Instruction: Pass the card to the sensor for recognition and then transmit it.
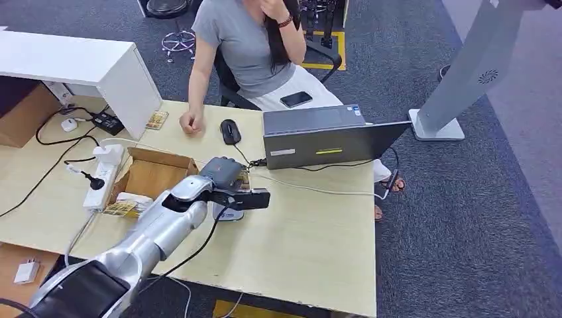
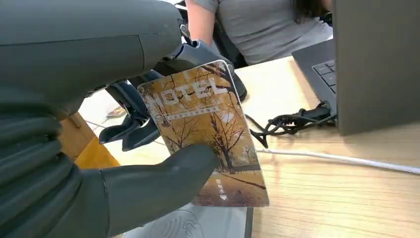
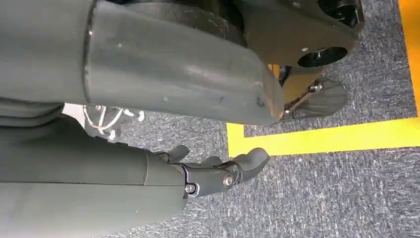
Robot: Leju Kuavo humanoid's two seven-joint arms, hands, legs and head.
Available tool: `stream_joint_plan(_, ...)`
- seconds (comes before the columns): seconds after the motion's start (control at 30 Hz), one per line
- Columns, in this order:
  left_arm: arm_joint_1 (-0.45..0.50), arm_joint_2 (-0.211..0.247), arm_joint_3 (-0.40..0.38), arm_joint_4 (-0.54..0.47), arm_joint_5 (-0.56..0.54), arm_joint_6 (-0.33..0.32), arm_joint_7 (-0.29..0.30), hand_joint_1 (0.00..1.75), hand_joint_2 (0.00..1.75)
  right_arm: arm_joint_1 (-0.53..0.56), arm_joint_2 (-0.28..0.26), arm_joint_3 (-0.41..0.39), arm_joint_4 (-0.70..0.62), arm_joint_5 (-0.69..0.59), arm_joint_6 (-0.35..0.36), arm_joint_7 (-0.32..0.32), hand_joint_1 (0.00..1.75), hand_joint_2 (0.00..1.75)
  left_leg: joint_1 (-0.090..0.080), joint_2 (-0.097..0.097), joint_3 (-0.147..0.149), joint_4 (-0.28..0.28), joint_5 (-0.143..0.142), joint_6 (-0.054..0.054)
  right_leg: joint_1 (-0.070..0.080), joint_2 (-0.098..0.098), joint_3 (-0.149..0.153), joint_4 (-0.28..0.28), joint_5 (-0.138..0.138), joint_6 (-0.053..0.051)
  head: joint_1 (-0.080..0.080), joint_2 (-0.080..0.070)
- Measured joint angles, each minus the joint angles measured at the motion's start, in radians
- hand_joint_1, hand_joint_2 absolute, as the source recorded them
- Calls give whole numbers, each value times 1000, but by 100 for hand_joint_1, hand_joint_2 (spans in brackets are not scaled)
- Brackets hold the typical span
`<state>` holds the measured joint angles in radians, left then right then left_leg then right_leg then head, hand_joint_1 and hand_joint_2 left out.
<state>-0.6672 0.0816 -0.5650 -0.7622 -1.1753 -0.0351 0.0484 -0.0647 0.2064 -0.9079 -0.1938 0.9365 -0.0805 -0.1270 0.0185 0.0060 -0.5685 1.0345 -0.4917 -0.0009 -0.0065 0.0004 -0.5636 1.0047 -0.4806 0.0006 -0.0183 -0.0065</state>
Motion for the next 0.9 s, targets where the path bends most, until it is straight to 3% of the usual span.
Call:
stream_joint_plan(0.27, -8, -5, 0, 12, 14, 28, 26, 175, 175, 0, 0, -2, 0, 5, -1, 0, 0, 0, 0, 0, 0, 0, 1, -1, 0, 0, 0, 0, 1, 0, 0, 0)
stream_joint_plan(0.47, -33, 2, 4, 11, 24, 130, 47, 175, 175, 0, 0, -7, 0, 16, -1, 0, 0, 0, 0, 0, -1, 0, 2, 0, 0, -1, 0, 0, 1, 0, 0, 0)
stream_joint_plan(0.67, -92, 17, 27, 10, 38, 124, 46, 175, 175, 0, 0, -7, 0, 24, -1, -3, 0, 0, 0, 0, -1, 0, 2, 0, 0, -1, 0, 0, 1, 0, 0, 0)
stream_joint_plan(0.9, -98, 21, 29, 10, 38, 125, 43, 175, 175, 0, 0, -7, 0, 24, -1, -4, 0, 0, 0, 0, -1, 0, 2, 0, 0, -1, 0, 0, 1, 0, 0, 0)
